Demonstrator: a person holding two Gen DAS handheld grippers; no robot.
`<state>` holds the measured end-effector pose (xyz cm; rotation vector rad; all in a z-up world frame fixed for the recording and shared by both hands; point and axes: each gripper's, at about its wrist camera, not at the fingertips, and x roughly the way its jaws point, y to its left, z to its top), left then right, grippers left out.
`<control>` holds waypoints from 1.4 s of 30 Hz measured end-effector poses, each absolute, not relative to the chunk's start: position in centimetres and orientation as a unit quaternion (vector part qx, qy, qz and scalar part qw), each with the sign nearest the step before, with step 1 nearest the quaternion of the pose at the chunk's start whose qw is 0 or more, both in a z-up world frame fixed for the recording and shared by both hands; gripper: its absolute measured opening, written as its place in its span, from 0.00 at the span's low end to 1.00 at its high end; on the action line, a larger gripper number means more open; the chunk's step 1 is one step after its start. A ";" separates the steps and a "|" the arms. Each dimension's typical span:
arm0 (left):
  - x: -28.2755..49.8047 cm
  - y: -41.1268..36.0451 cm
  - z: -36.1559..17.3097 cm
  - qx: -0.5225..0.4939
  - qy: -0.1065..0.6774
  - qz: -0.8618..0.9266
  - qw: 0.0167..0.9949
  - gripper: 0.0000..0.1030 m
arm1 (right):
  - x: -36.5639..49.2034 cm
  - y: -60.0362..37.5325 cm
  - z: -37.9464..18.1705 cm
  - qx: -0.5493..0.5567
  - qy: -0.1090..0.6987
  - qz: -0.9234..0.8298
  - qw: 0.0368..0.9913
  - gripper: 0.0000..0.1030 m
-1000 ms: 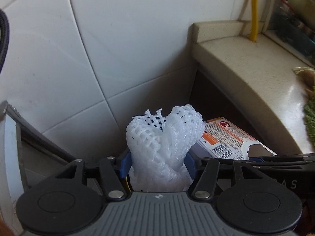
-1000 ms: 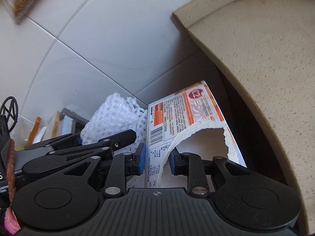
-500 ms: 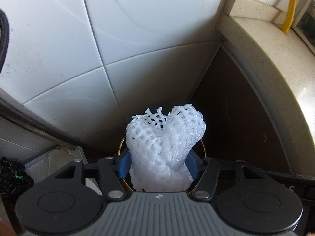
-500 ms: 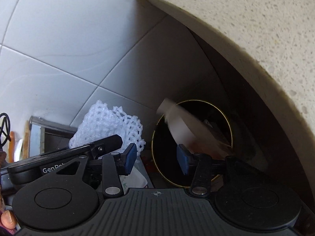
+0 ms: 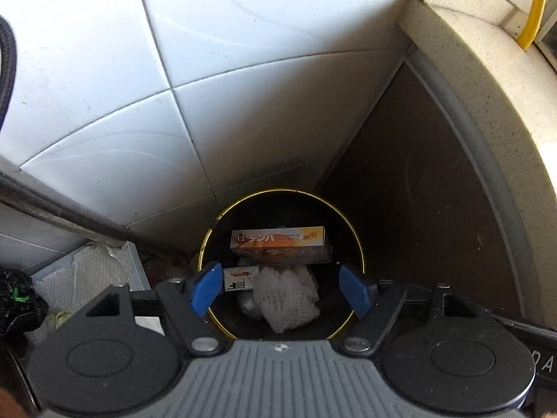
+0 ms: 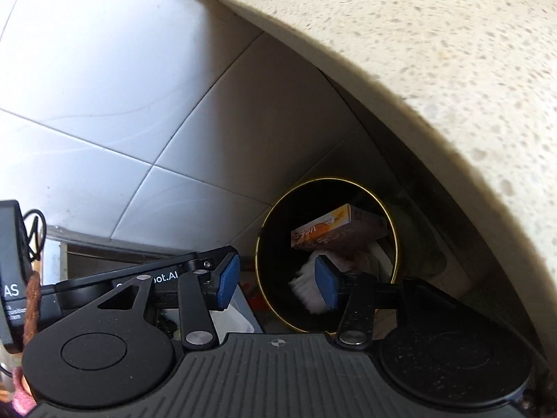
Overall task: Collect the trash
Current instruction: 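Open both grippers over the bin to drop the net and box, then raise both grippers back to the counter toward the cabbage leaves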
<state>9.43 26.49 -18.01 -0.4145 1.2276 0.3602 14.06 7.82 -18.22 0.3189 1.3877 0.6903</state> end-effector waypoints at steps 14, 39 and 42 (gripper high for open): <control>7.3 24.6 -12.1 -0.175 0.501 0.138 0.836 0.70 | 13.1 6.6 -13.5 0.135 0.582 0.343 0.725 0.58; 11.6 8.7 -4.2 -0.057 0.436 -0.072 0.895 0.70 | 10.5 -10.6 -4.3 0.220 0.452 0.245 0.829 0.63; 12.1 6.1 -3.8 -0.038 0.435 -0.095 0.894 0.70 | 10.3 -13.6 -4.2 0.236 0.439 0.216 0.839 0.63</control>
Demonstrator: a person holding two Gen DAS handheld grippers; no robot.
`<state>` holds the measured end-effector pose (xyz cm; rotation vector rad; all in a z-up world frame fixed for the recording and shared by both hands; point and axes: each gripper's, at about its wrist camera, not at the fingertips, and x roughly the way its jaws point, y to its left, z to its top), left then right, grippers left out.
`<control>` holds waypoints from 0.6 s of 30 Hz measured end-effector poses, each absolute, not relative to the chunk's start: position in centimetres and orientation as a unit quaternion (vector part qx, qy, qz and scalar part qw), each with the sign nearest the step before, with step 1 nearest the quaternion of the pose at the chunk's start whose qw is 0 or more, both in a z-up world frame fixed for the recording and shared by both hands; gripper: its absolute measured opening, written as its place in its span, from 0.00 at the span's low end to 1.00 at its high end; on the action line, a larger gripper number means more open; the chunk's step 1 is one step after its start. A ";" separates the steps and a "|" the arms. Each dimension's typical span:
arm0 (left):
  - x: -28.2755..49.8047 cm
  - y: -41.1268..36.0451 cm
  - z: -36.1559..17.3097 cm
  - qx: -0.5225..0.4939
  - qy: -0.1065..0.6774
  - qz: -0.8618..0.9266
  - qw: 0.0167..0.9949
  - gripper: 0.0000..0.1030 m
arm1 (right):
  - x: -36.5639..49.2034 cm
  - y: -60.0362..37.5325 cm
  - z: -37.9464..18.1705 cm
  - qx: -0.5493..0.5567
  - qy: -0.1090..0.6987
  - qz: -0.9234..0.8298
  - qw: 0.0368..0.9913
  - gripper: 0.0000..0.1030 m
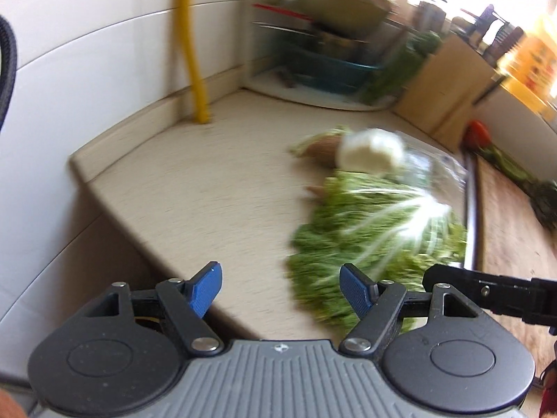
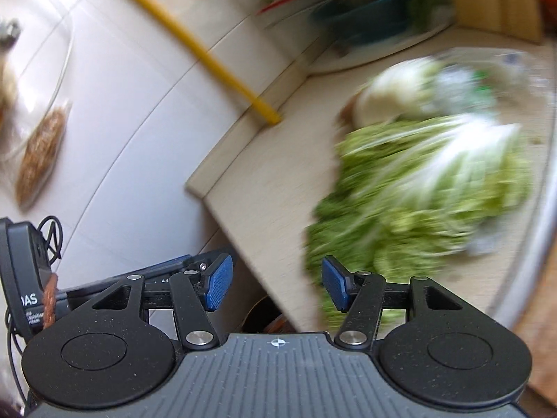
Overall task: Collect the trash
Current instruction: 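Raise both grippers back to the counter toward the cabbage leaves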
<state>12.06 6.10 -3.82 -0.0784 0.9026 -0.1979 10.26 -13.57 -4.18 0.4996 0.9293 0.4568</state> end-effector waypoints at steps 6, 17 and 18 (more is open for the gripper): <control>12.7 1.6 -2.9 -0.005 0.428 -0.137 0.893 0.70 | 9.2 -18.3 -3.8 0.252 0.417 0.171 0.857 0.63; 14.6 -6.3 -2.8 0.079 0.408 -0.220 0.883 0.70 | 7.8 -23.9 -3.6 0.280 0.393 0.107 0.869 0.64; 14.9 -7.0 -3.0 0.086 0.406 -0.231 0.880 0.70 | 7.7 -24.3 -3.6 0.282 0.392 0.103 0.870 0.64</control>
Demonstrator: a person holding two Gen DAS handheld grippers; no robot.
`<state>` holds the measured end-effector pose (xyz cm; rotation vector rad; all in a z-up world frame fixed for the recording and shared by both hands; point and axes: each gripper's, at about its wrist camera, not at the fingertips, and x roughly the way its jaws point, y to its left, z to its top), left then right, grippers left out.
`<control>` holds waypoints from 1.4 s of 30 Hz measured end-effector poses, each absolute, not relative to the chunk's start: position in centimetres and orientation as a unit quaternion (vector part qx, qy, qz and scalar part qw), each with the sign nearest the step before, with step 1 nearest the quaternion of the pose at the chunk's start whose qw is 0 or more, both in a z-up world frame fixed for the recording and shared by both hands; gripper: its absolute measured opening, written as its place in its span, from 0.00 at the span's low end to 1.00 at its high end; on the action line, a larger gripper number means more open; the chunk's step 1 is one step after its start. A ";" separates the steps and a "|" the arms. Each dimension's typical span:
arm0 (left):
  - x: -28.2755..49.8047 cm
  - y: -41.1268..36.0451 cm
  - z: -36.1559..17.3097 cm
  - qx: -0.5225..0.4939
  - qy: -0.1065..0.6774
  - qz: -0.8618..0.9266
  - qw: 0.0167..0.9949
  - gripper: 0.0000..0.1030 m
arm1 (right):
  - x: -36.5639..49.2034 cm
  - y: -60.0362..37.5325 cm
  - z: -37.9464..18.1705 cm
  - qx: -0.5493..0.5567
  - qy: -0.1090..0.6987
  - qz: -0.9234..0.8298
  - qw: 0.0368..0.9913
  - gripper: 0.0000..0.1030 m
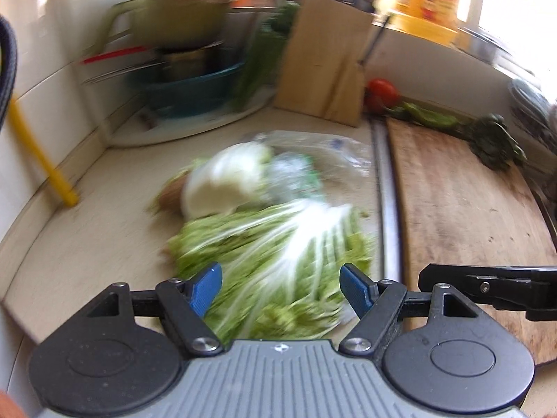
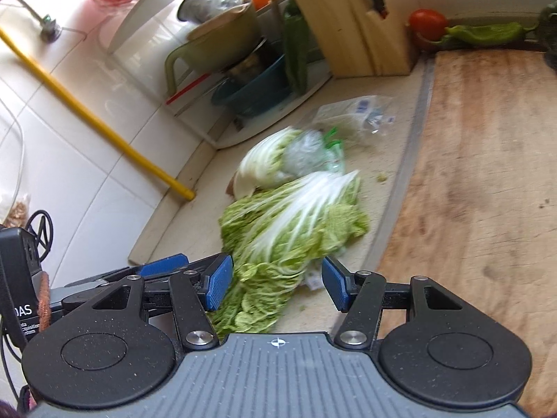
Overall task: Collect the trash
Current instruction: 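Raise both grippers back to the counter toward the cabbage leaves, then close the left gripper on a napa cabbage leaf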
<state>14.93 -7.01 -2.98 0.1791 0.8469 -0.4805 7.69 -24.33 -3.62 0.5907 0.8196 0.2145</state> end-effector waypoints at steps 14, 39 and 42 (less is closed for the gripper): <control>18.4 -11.6 -7.3 0.163 0.426 -0.231 0.859 0.70 | 7.9 -30.2 -4.1 0.301 0.395 0.084 0.864 0.65; 16.5 -11.1 -5.3 0.210 0.432 -0.306 0.822 0.64 | 10.1 -30.9 -4.5 0.304 0.401 0.114 0.856 0.60; 16.8 -12.3 -6.9 0.254 0.425 -0.311 0.811 0.71 | 9.8 -31.0 -4.5 0.314 0.397 0.101 0.857 0.61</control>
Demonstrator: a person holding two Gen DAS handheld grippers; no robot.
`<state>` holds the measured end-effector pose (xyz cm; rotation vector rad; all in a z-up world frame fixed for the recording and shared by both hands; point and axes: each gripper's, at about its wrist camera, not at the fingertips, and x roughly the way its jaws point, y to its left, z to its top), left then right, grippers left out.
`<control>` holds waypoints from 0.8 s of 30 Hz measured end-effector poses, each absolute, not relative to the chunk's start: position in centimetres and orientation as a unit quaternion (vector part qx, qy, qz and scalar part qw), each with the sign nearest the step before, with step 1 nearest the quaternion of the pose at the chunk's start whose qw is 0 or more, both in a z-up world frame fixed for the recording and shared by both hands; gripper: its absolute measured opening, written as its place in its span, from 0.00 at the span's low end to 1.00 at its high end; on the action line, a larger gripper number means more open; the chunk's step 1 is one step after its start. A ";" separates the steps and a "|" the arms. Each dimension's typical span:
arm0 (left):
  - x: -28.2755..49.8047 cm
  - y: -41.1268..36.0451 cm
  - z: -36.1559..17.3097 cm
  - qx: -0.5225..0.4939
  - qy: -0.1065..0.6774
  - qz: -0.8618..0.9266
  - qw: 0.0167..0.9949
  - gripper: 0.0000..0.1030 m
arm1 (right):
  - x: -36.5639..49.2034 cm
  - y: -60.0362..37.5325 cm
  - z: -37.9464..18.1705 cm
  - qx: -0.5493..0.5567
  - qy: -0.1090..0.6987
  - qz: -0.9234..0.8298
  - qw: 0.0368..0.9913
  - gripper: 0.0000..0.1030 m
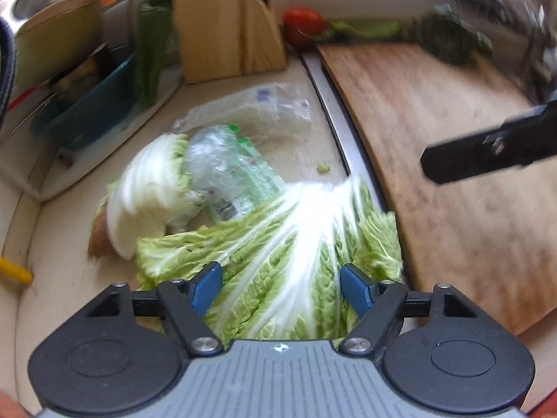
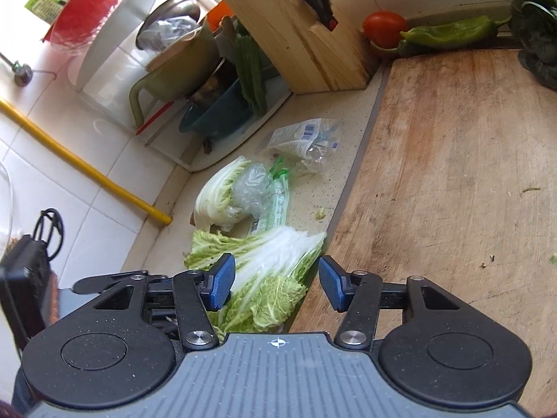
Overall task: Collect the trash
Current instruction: 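Close the left gripper on a napa cabbage leaf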
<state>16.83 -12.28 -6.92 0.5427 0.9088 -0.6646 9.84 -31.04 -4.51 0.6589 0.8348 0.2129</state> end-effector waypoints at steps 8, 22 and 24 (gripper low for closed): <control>18.6 -8.9 -4.4 0.132 0.453 -0.324 0.820 0.35 | 9.0 -30.6 -4.9 0.317 0.397 0.074 0.858 0.62; 21.4 0.4 -5.5 -0.132 0.494 -0.271 0.816 0.21 | 11.9 -27.0 -4.9 0.298 0.405 0.112 0.857 0.60; 21.0 0.8 -5.2 -0.126 0.483 -0.271 0.823 0.15 | 12.5 -26.3 -5.1 0.293 0.413 0.118 0.854 0.60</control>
